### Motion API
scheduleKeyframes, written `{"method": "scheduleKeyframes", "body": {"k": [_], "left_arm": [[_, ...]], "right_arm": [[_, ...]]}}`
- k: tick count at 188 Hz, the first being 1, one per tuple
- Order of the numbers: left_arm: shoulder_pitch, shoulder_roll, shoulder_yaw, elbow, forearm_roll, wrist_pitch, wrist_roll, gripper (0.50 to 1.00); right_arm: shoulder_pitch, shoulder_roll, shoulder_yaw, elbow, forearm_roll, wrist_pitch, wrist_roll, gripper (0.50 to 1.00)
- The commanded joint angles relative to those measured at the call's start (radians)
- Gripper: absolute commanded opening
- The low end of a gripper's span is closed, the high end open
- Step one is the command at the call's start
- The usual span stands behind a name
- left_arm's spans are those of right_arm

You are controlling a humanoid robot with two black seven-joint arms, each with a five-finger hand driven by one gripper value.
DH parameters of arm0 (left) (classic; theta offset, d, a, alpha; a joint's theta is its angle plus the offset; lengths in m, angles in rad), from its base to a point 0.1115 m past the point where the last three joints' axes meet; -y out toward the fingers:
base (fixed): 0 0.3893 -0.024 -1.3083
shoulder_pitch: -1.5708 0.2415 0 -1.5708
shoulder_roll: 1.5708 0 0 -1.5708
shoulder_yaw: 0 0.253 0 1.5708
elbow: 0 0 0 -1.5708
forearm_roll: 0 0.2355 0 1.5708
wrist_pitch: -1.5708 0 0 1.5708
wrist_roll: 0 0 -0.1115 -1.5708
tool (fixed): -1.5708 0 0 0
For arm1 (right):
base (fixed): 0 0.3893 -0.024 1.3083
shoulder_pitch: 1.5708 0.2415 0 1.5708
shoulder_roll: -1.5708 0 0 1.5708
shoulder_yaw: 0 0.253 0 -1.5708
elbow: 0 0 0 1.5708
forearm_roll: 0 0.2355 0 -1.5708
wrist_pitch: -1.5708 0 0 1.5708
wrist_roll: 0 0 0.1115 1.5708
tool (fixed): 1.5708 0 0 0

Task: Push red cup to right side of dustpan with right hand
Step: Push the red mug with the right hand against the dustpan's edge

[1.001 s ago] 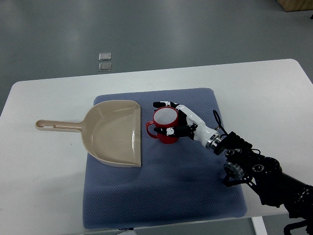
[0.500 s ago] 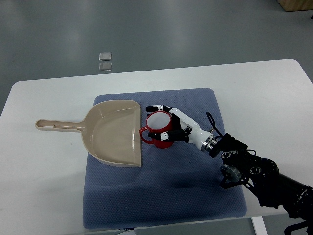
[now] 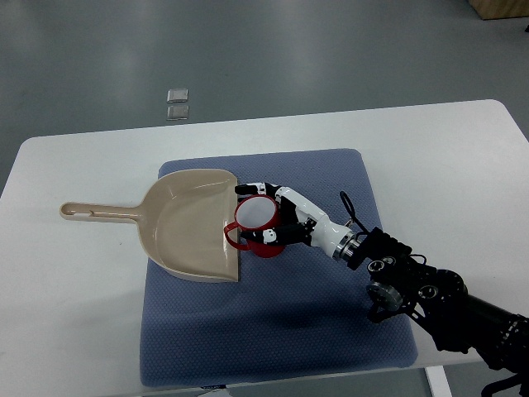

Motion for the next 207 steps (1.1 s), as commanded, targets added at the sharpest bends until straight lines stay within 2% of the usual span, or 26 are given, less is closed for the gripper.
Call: {"method": "scheduleKeyframes", "body": {"k": [1,166,207], "left_arm": [[0.0,0.0,0.0,0.0,0.0,0.0,0.0,1.0],[0.0,0.0,0.0,0.0,0.0,0.002,0.0,1.0],[0.0,0.0,0.0,0.0,0.0,0.0,0.0,1.0]], "right_arm": [[0.0,0.0,-0.006,0.001,0.001,0.0,0.0,0.862],[-0.006,0.0,-0.029,0.039,0.007,0.0,0.0,0.864],[-0.008,0.0,-0.035,0.039,0.0,-0.003,0.0,0.885]]}}
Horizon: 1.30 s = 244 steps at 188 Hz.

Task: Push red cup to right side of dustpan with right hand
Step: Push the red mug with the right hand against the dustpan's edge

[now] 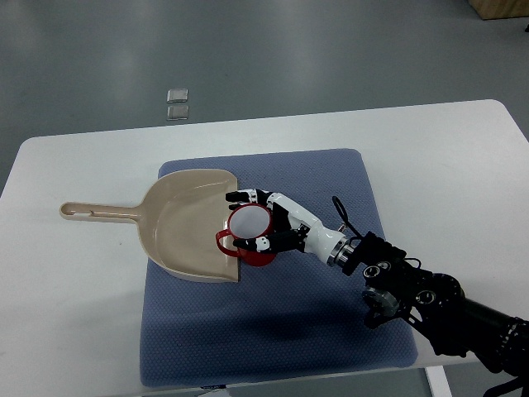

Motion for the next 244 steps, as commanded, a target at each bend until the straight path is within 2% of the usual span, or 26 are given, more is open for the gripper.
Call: {"method": "scheduleKeyframes", "body": {"k": [1,121,244], "left_arm": [[0.0,0.0,0.0,0.0,0.0,0.0,0.0,1.0],[0.0,0.0,0.0,0.0,0.0,0.0,0.0,1.0],[0.0,0.0,0.0,0.0,0.0,0.0,0.0,1.0]], "right_arm": [[0.0,0.0,-0.001,0.0,-0.004,-0.002,0.0,0.885],[0.003,0.0,-0.009,-0.01,-0.009,0.001,0.0,0.921],[0.0,0.0,-0.006,-0.002,-0.007,0.012,0.0,0.924]]}}
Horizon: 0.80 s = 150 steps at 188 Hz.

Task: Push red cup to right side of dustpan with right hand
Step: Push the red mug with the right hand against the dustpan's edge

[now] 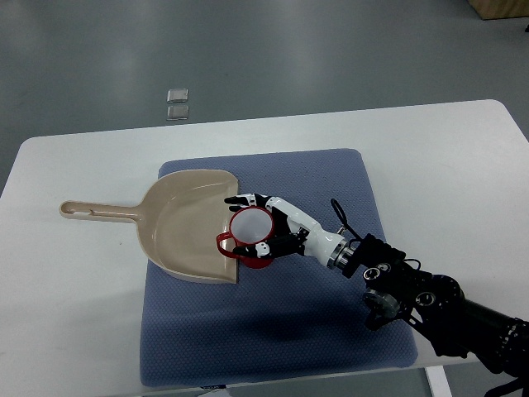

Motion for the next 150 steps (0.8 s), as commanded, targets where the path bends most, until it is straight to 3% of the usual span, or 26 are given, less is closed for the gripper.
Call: {"method": "scheduleKeyframes", "body": {"k": [1,150], "left_arm": [[0.0,0.0,0.0,0.0,0.0,0.0,0.0,1.0],[0.0,0.0,0.0,0.0,0.0,0.0,0.0,1.0]], "right_arm": [[0.001,0.0,0.001,0.002,0.002,0.0,0.0,0.924],[-0.003,-0.032,0.001,0.004,0.0,0.023,0.0,0.924]]}}
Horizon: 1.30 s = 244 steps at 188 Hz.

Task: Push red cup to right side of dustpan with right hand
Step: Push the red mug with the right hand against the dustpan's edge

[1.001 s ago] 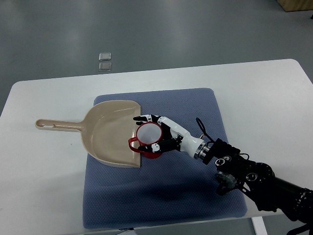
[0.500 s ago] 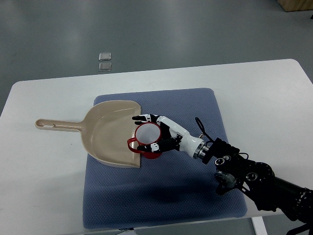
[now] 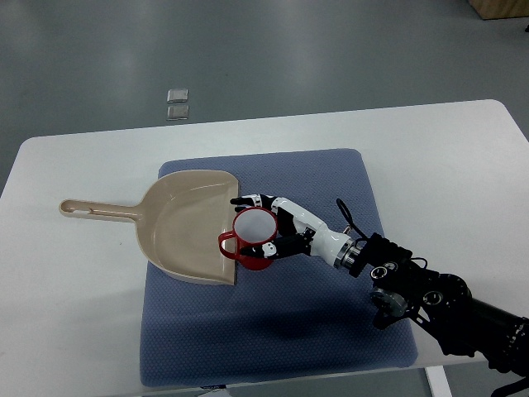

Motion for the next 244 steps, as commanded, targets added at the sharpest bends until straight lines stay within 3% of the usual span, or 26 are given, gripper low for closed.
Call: {"method": "scheduleKeyframes", "body": {"k": [1,244], "left_arm": [[0.0,0.0,0.0,0.0,0.0,0.0,0.0,1.0],[0.0,0.0,0.0,0.0,0.0,0.0,0.0,1.0]], "right_arm": [[0.0,-0.004,0.0,0.0,0.0,0.0,0.0,0.924],[-0.02,-0.116,-0.002,0.069,0.0,0.03,0.0,0.924]]}}
